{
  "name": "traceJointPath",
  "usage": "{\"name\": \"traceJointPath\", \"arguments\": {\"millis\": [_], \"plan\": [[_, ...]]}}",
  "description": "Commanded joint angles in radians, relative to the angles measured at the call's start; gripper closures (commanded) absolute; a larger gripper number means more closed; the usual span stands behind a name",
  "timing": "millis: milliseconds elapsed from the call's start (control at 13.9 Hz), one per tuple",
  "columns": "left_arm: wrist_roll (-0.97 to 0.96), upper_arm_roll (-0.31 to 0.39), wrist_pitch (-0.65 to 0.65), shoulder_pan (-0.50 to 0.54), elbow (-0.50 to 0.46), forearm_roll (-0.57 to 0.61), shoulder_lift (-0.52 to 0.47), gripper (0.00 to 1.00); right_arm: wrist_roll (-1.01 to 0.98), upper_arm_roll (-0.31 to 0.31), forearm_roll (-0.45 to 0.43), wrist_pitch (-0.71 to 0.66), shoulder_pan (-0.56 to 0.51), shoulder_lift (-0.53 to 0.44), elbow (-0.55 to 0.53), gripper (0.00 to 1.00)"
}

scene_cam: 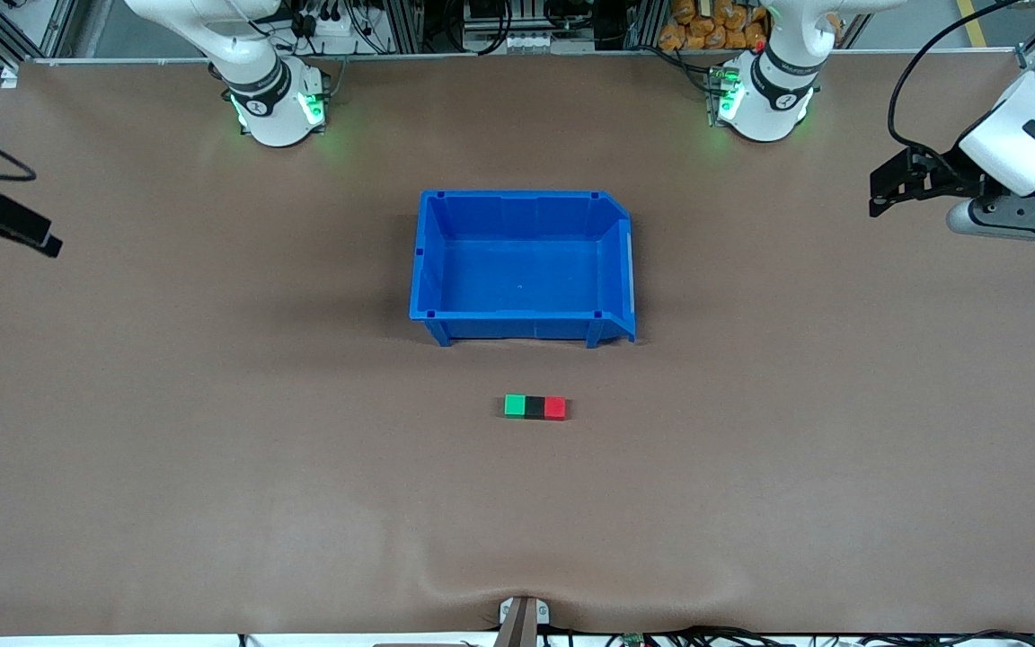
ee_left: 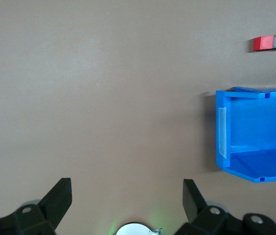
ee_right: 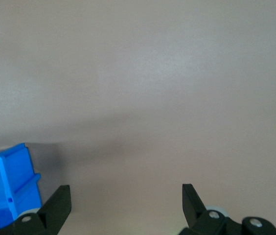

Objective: Attach green and red cubes to black cube

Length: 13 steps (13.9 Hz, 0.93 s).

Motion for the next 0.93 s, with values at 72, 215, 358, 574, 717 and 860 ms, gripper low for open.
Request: {"name": "traceJointPath", "arguments": {"millis": [72, 215, 358, 574, 717, 860], "plan": [[0.007, 0.001, -0.017, 0.001, 0.002, 0.022, -0.014, 0.0, -0.018, 0.042, -0.051, 0.027, -0.009, -0.126, -0.154, 0.0], [-0.003, 0.005, -0.017, 0.003, 0.002, 0.022, -0.014, 0.0, -0.031, 0.045, -0.056, 0.034, -0.01, -0.15, -0.187, 0.0], [-0.01, 0.006, -0.016, 0.003, 0.002, 0.02, -0.016, 0.0, -0.098, 0.054, -0.056, 0.059, -0.033, -0.149, -0.192, 0.0], [-0.016, 0.006, -0.014, 0.003, 0.002, 0.019, -0.016, 0.0, -0.186, 0.076, -0.056, 0.082, -0.073, -0.143, -0.188, 0.0], [-0.014, 0.007, -0.013, 0.003, 0.001, 0.02, -0.014, 0.0, -0.187, 0.076, -0.054, 0.07, -0.081, -0.143, -0.188, 0.0], [-0.016, 0.004, -0.013, 0.024, 0.001, 0.02, -0.014, 0.0, -0.187, 0.076, -0.044, 0.071, -0.091, -0.141, -0.184, 0.0]]}}
